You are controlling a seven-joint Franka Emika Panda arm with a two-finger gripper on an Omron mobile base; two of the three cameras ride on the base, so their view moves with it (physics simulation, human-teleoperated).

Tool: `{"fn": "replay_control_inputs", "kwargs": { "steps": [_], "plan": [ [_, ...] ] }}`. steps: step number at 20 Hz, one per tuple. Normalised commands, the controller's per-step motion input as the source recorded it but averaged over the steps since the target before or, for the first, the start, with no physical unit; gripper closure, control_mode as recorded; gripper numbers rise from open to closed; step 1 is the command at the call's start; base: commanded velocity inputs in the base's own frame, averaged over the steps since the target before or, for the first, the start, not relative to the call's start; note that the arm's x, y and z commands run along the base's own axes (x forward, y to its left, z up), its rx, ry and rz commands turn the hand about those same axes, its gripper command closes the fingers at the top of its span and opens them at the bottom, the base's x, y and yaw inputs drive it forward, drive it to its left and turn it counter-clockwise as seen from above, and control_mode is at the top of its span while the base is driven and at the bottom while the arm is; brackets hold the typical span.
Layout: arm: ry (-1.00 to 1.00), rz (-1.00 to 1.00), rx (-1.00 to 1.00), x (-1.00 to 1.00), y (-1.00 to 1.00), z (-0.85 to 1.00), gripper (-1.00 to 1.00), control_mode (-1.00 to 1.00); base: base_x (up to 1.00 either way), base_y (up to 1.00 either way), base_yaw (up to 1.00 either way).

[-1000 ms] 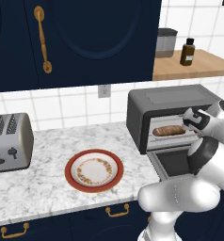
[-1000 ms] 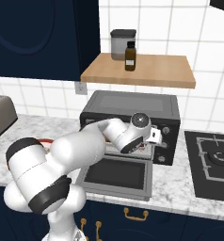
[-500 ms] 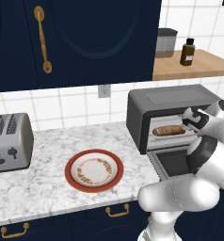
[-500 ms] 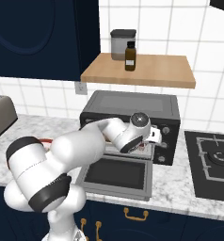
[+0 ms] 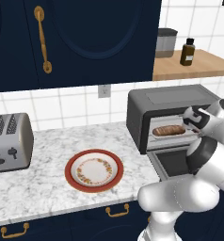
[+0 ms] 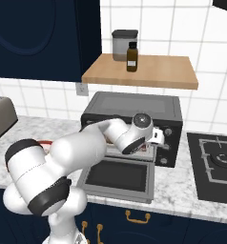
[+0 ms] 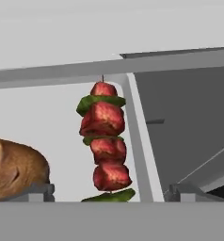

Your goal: Pick up the kebab skewer and baguette bread, and place them inside the toaster oven. Close the toaster oven door and start by setting the timer.

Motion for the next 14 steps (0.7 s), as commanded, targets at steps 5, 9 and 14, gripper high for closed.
{"fn": "replay_control_inputs", "kwargs": {
  "steps": [5, 9, 14],
  "plan": [
    [-0.01, 0.00, 0.00, -0.42, -0.01, 0.06, -1.00, -1.00, 0.00, 0.00, 0.00],
    [-0.06, 0.00, 0.00, -0.79, 0.03, -0.01, -1.00, -1.00, 0.00, 0.00, 0.00],
    [-0.24, 0.00, 0.01, -0.62, 0.45, 0.01, -1.00, -1.00, 0.00, 0.00, 0.00]
  ]
}}
